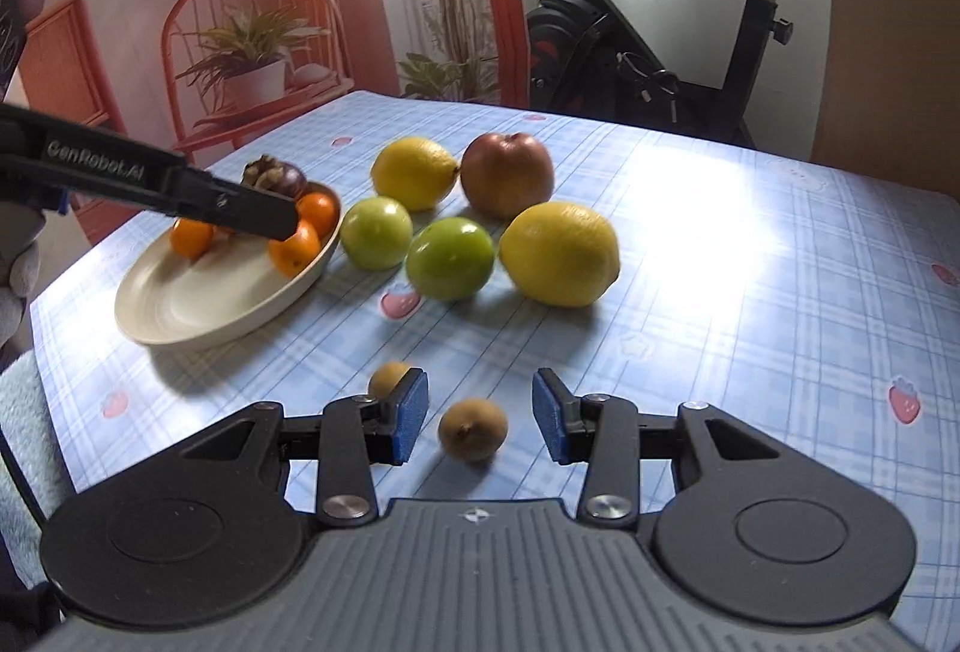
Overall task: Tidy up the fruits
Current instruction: 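Grasp a brown kiwi with the left gripper while the right gripper grasps another kiwi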
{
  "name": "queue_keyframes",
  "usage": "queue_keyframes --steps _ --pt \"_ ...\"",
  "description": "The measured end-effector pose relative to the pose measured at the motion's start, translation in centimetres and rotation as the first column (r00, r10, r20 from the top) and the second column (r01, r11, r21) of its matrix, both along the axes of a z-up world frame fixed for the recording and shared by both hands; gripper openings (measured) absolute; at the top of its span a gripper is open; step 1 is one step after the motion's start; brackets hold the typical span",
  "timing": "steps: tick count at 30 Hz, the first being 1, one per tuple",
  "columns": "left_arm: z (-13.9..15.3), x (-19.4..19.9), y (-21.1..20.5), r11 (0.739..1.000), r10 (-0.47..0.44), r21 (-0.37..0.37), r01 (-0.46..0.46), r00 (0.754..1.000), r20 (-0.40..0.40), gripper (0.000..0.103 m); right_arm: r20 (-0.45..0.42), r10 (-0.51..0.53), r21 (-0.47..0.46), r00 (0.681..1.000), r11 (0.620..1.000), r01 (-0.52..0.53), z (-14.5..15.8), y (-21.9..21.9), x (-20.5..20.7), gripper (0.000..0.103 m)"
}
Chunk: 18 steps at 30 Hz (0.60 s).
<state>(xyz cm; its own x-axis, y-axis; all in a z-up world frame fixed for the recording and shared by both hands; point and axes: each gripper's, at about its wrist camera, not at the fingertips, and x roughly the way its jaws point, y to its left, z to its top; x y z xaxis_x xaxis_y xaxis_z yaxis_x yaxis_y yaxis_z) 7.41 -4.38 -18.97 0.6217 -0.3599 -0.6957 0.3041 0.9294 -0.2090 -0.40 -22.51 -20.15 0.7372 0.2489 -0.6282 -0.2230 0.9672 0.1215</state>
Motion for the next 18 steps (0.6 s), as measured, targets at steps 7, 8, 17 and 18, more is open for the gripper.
queue_keyframes --steps 7,8,17,18 --pt "-0.6 0.0 -0.1 1.000 0.006 -0.004 -0.006 1.000 -0.031 0.040 -0.005 0.017 0.019 1.000 1.000 -0.017 -1.2 -0.4 0.1 0.030" --pt "-0.6 0.0 -0.2 1.000 0.005 -0.003 -0.005 0.999 -0.032 0.040 -0.002 0.018 0.031 1.000 0.999 -0.018 -1.2 -0.6 0.0 0.030" --pt "-1.3 0.0 -1.9 0.999 -0.050 -0.003 0.050 0.997 -0.054 0.040 0.061 -0.073 0.062 0.995 0.996 0.070 -1.2 -3.4 0.0 0.030" --pt "-1.4 0.0 -2.2 0.998 -0.063 -0.004 0.062 0.996 -0.058 0.040 0.064 -0.090 0.070 0.994 0.994 0.085 -1.3 -3.8 0.1 0.030"
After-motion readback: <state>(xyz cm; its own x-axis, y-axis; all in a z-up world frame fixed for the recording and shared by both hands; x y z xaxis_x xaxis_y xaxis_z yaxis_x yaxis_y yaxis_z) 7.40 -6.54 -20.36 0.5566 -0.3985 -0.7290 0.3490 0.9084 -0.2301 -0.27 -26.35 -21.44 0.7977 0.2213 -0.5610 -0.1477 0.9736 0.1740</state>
